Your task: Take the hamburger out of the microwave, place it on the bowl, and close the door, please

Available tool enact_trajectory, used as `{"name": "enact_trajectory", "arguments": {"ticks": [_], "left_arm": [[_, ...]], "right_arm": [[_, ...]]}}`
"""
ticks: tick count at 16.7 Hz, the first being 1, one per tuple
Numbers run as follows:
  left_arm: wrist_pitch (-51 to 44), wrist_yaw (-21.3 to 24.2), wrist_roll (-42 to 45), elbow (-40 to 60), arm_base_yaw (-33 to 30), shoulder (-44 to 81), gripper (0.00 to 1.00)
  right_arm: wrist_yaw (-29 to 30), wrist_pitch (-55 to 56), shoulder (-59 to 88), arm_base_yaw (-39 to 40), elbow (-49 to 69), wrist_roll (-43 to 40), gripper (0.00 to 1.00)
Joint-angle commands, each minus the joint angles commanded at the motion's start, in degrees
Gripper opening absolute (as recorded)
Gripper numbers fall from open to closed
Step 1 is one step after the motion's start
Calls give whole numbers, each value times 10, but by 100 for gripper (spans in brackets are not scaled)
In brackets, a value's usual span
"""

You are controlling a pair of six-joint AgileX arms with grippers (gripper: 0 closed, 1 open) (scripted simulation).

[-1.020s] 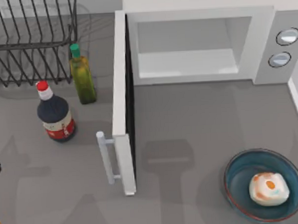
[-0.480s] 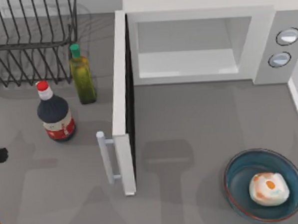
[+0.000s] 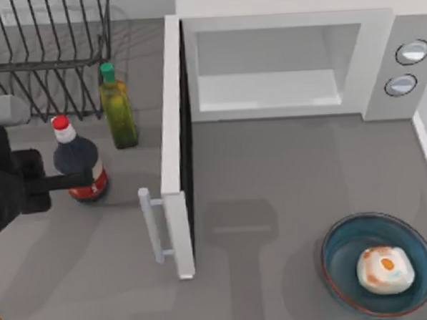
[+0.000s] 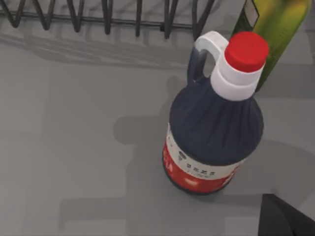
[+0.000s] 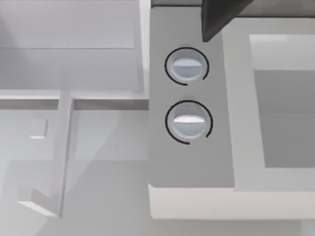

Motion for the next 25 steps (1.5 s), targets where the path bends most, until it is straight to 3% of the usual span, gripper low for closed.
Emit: {"name": "enact_trajectory", "arguments": {"ticks": [5,11,14,21,25], "left_arm": [[-117,-75,-56,99,-100,77,0],[-119,-77,-58,102,-103,79,0],[-80,-78,-58,73,-104,95,0],[126,-78,-56,-60,-104,156,0],[157,-77,-55,-87,-103,167,0]], "right_arm": [[0,0,0,0,0,0,100],[0,0,0,0,0,0,100],[0,0,0,0,0,0,100],[0,0,0,0,0,0,100],[0,0,0,0,0,0,100]]}}
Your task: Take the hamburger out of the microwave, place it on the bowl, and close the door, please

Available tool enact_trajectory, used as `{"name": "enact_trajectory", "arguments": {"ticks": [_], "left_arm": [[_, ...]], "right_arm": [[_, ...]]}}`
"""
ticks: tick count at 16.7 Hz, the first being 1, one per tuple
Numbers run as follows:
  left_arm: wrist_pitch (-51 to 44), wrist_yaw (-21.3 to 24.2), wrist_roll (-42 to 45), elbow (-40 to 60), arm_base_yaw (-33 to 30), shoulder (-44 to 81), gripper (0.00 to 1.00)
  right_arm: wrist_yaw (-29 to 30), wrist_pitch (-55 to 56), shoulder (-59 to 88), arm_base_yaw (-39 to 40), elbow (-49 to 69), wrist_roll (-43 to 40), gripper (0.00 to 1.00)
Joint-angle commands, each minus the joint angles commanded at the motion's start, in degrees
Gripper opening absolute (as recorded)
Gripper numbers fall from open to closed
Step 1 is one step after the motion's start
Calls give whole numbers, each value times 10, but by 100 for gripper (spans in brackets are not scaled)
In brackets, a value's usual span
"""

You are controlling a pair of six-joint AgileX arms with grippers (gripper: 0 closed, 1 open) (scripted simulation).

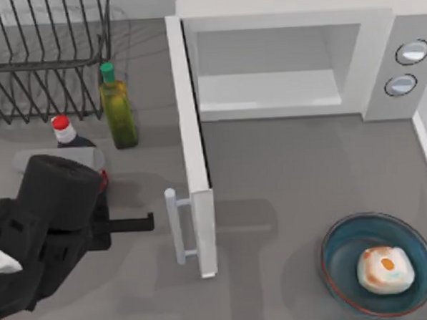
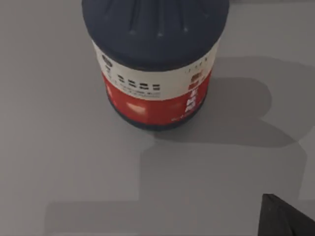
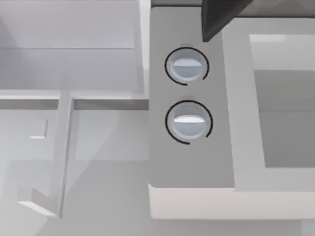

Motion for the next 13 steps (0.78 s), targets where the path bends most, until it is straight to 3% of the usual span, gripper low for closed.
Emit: {"name": "enact_trajectory", "arguments": {"ticks": [5,10,13], "left_arm": [[-11,-15,-22,34,-34,14,0],[-39,-85,-125,131,-158,136,0],[-50,-110,-160,164,-194,171,0]], "right_arm": [[0,0,0,0,0,0,100],[0,0,0,0,0,0,100],[0,0,0,0,0,0,100]]}}
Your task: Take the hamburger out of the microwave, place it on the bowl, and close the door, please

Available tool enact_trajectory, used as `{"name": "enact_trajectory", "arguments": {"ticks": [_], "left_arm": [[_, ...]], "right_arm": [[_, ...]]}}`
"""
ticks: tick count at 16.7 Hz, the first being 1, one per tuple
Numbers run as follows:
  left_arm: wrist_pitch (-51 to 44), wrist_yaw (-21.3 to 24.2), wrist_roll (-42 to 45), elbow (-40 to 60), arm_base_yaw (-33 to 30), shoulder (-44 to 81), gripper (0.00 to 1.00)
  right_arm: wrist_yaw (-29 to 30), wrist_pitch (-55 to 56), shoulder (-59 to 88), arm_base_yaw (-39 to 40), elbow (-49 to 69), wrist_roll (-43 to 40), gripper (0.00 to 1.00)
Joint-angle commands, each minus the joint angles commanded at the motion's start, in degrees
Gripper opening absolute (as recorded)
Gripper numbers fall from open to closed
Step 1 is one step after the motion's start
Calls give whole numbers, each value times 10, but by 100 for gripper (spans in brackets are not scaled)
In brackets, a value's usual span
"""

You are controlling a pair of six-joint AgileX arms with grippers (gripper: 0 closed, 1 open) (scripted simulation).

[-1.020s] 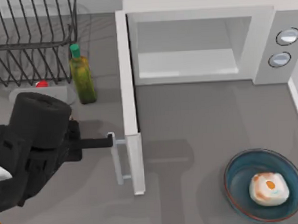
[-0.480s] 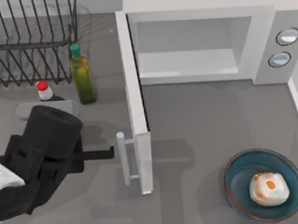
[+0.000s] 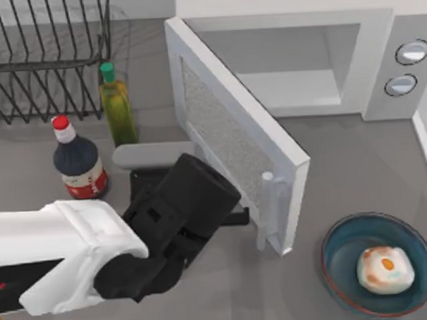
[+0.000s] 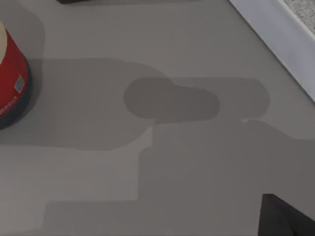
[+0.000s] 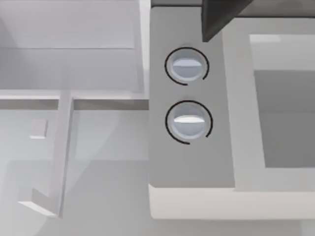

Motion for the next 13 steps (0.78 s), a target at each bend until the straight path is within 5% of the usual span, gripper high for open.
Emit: {"name": "enact_trajectory", "arguments": {"ticks": [7,13], "left_arm": [[-12,-6,-15,22,-13,21,0],[-79,-43,-89,183,-85,149,0]], "right_arm": [[0,0,0,0,0,0,100],[0,0,0,0,0,0,100]]}}
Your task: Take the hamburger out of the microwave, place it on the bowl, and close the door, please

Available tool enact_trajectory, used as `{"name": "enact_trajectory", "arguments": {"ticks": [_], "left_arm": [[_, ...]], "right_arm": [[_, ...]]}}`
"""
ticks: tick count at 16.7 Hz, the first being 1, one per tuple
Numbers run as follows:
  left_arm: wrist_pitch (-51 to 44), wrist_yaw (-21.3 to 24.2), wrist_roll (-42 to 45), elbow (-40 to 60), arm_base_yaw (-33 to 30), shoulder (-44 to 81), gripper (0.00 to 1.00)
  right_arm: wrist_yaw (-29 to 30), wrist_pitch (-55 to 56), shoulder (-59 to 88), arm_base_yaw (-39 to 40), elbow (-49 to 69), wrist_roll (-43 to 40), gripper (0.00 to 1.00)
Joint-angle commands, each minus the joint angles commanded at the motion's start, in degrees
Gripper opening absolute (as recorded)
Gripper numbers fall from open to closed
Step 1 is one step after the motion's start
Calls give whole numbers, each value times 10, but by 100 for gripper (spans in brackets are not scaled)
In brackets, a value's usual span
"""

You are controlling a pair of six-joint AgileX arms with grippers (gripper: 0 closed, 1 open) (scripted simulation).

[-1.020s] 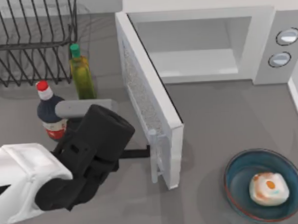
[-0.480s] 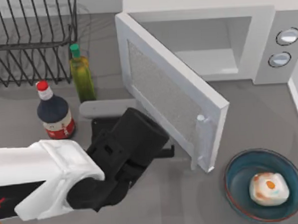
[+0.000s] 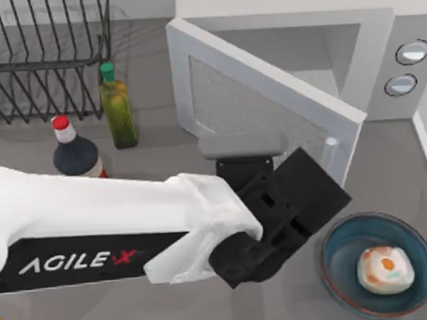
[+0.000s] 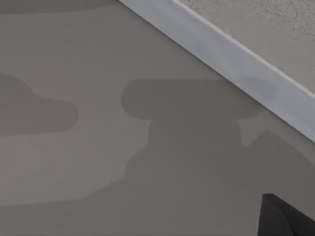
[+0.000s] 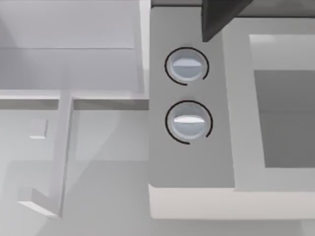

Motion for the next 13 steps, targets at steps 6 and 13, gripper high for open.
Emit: {"name": "enact_trajectory", "arguments": {"ticks": [6,13], "left_arm": [[-16,-7,-18,31,-15,27,0],[-73,-20,-50,146,-44,107,0]], "right_arm": [[0,0,0,0,0,0,100],[0,0,0,0,0,0,100]]}}
